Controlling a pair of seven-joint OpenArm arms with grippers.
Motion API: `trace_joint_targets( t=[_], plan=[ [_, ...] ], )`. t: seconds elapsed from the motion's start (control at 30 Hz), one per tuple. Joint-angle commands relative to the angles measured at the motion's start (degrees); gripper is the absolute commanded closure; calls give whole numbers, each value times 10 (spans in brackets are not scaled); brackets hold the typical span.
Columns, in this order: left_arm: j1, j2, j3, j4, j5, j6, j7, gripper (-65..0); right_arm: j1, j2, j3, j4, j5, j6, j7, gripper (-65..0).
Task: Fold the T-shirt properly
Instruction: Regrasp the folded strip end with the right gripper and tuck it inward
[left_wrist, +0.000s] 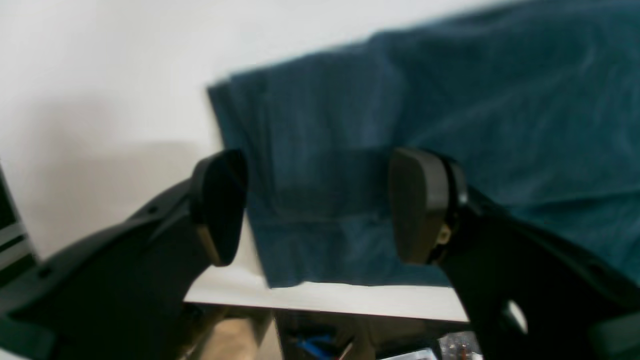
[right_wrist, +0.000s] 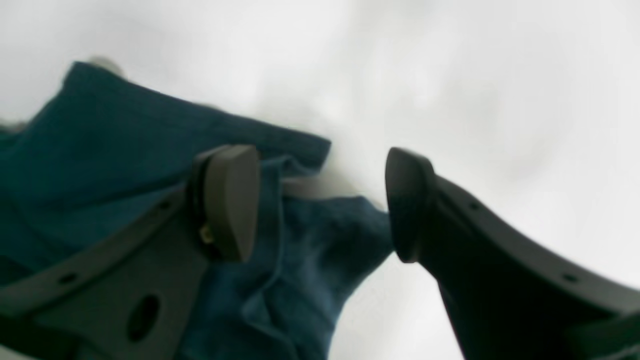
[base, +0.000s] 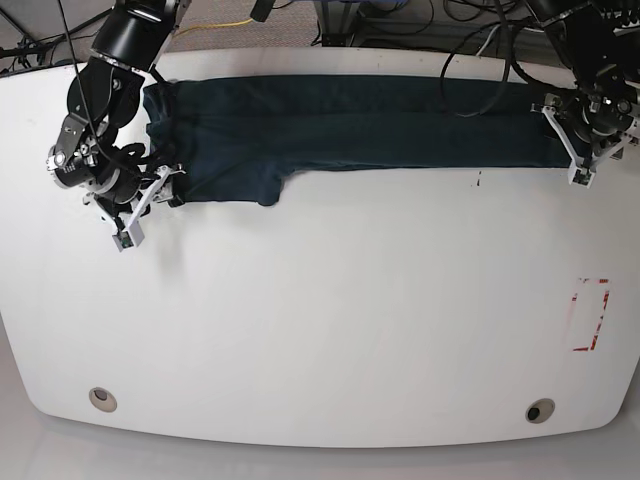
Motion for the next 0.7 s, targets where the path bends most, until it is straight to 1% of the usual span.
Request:
trace_joint_targets(
  t=[0.0, 0.13, 0.3, 0.37, 0.47, 0.53, 0.67],
  plan=[
    [-1, -7, -1, -6, -1, 3, -16, -408, 26, 10, -9, -30, -2, -1, 4, -377],
    [4, -7, -1, -16, -1, 3, -29, -408, 35, 9, -14, -53, -1, -1, 1, -377],
    [11, -6, -1, -17, -1, 3, -30, -407, 30, -9, -15, -49, -1, -1, -16, -377],
    [10, -6, -1, -23, -1, 3, -32, -407, 29, -11, -12, -37, -1, -1, -15, -377],
    [10, -6, -1, -28, -1, 3, -38, -407, 27, -22, -11, 8, 3, -1, -10, -377],
    [10, -6, -1, -28, -1, 3, -38, -407, 27, -22, -11, 34, 11, -1, -13, -377],
    [10, -6, 0, -28, -1, 3, -38, -407, 30, -23, -15, 33, 14, -1, -24, -377]
  ],
)
